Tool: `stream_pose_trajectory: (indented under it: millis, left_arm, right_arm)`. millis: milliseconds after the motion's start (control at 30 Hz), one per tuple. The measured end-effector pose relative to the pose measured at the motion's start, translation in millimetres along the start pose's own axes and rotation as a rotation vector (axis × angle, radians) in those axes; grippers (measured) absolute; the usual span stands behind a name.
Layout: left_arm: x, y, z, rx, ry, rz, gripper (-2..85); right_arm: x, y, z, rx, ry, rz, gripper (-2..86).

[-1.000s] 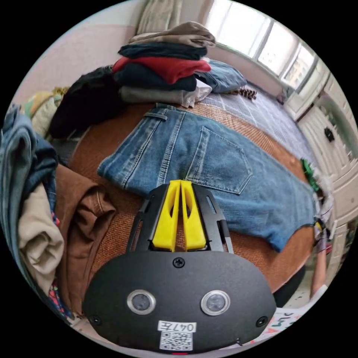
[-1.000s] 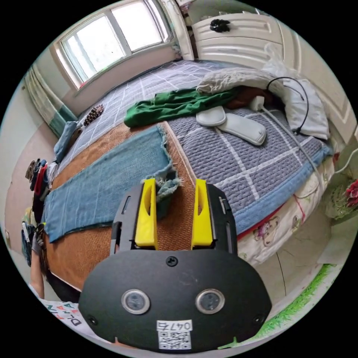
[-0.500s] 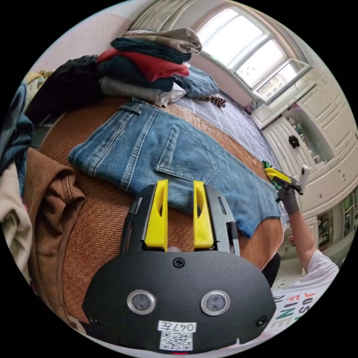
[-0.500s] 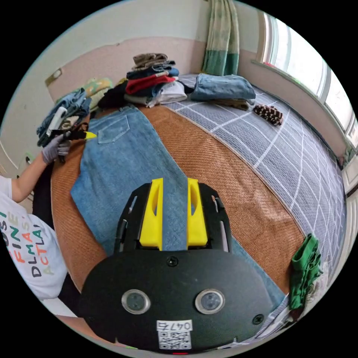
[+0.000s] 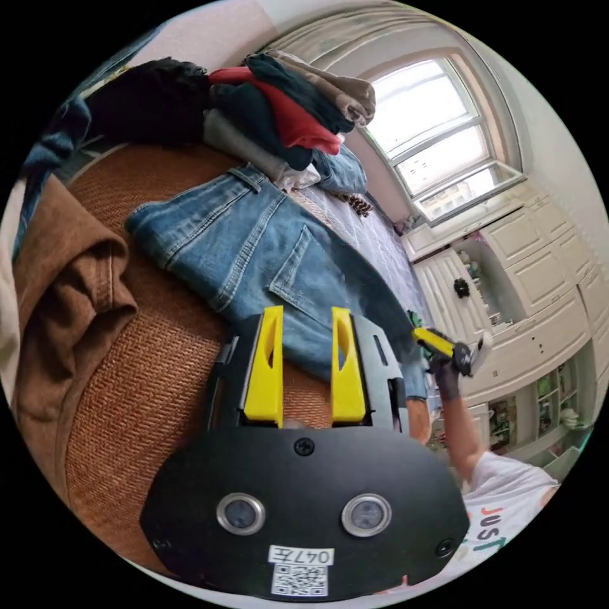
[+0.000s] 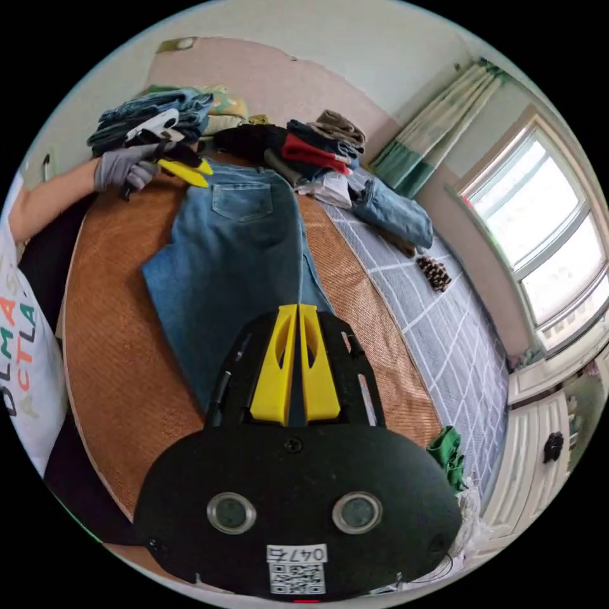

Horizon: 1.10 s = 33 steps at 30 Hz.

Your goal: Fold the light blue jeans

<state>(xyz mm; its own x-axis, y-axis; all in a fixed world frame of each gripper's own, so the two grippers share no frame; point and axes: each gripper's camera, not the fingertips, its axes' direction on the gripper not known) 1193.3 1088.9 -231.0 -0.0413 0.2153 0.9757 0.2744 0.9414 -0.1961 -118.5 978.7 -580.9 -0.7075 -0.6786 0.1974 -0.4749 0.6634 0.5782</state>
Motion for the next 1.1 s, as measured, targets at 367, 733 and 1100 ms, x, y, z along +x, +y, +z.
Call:
stream_pose_trajectory:
  millis: [367, 733, 1100]
  left_arm:
    - [167.0, -60.6, 1.4, 0.043, -0.042, 0.051, 18.0]
    - [265.6, -136.4, 156.2, -0.352, -0.757, 0.181, 5.1]
    - [200.1, 99.4, -197.1, 0.12, -0.368, 0.106, -0.8]
  right_arm:
    - [-276.7, 28.5, -70.1, -0.105, 0.376, -0.217, -0.4]
    - [-278.4, 53.8, -86.5, -0.06, 0.372, -0.059, -0.3]
    - [-257.2, 142.7, -127.6, 0.026, 0.248, -0.021, -0.3]
